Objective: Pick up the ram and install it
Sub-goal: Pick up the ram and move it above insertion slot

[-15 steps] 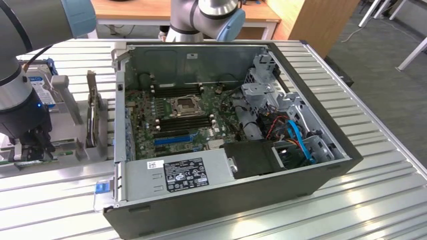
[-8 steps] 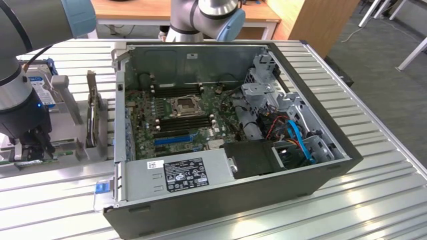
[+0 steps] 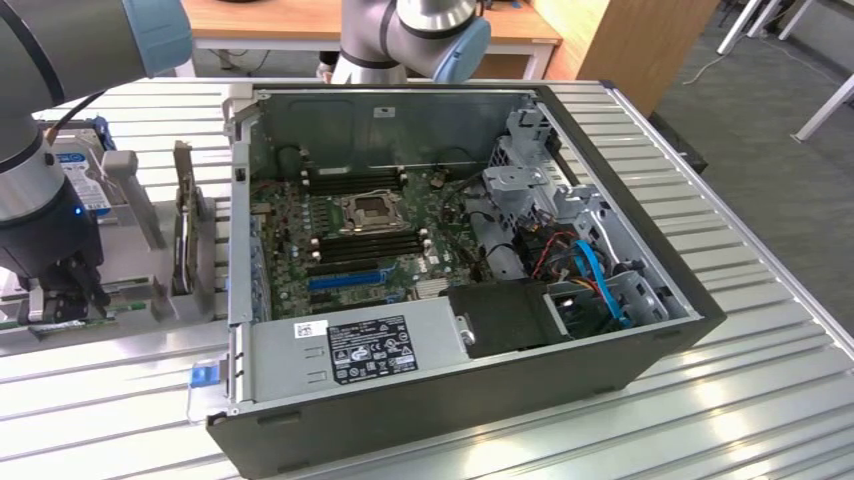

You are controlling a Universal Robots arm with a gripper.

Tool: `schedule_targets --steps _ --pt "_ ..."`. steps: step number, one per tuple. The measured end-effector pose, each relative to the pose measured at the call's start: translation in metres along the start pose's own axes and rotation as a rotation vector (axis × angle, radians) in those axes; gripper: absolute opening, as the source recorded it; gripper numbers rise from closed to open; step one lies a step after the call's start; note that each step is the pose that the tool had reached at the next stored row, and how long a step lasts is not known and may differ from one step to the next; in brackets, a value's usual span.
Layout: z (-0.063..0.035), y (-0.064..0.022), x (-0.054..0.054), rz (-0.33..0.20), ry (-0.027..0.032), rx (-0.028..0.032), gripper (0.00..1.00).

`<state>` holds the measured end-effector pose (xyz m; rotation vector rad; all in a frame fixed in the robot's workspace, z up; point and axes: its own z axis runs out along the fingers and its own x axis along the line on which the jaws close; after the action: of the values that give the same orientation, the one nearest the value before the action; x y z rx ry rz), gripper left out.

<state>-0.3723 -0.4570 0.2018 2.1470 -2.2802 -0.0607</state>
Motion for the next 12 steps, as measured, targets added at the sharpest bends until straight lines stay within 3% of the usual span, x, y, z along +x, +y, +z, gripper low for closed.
schedule_targets --steps 12 --pt "-0.0001 0.0 0.0001 0.0 0.0001 -0.0001 0.21"
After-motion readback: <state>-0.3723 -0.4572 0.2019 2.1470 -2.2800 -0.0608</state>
